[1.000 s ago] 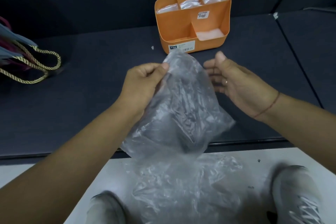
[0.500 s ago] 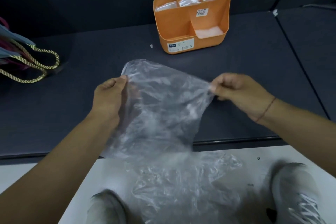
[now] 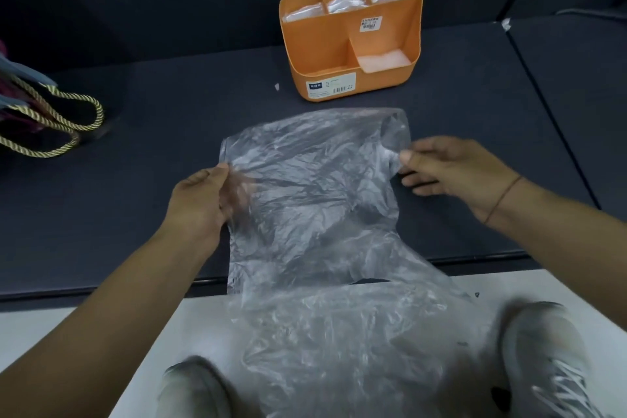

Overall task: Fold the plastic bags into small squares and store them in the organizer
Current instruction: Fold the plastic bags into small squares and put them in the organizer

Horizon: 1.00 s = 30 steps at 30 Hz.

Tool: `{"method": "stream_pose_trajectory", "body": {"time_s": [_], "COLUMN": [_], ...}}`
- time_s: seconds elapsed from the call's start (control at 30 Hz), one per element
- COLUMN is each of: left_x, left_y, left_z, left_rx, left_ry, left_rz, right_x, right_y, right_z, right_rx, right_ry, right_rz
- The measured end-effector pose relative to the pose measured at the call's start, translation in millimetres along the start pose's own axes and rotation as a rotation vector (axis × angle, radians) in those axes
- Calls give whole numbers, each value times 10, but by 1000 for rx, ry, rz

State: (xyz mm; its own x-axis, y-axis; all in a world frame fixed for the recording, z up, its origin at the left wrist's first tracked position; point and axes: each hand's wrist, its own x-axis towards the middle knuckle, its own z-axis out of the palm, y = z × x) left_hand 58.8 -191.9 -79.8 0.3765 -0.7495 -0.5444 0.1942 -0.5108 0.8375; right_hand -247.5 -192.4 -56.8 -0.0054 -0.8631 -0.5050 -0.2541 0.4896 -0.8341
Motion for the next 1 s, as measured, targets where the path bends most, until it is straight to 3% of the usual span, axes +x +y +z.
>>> {"method": "stream_pose_trajectory", "body": {"time_s": [0.23,0.43,0.57,0.67,0.83,0.9,1.0], "left_x": [23,98,177,176,146,204,287], "left_y": [-15,-28,-1,37,229,338,443], "left_z": [-28,-76,-153,-194,-192,-146,-4], "left_rx": [10,26,98,115,224,273,377], "left_ry": [-21,4,22,6,-253,-307,-254], "left_rz": [-22,-35,-24,-29,-59,-77,-74], "right_x": [48,51,91,74,124,166,224], "right_y": [-58,-109,-62,-112,-158,-152,-116], "right_z": [175,-70,-283,-402,-510,-537,-568], "right_rx": [201,727,600,344,-60,-108,-64], "right_ry": [43,-366,-563,-475,-108,-35,25], "right_rz": [35,201,162,162,-33,-71,-88]}}
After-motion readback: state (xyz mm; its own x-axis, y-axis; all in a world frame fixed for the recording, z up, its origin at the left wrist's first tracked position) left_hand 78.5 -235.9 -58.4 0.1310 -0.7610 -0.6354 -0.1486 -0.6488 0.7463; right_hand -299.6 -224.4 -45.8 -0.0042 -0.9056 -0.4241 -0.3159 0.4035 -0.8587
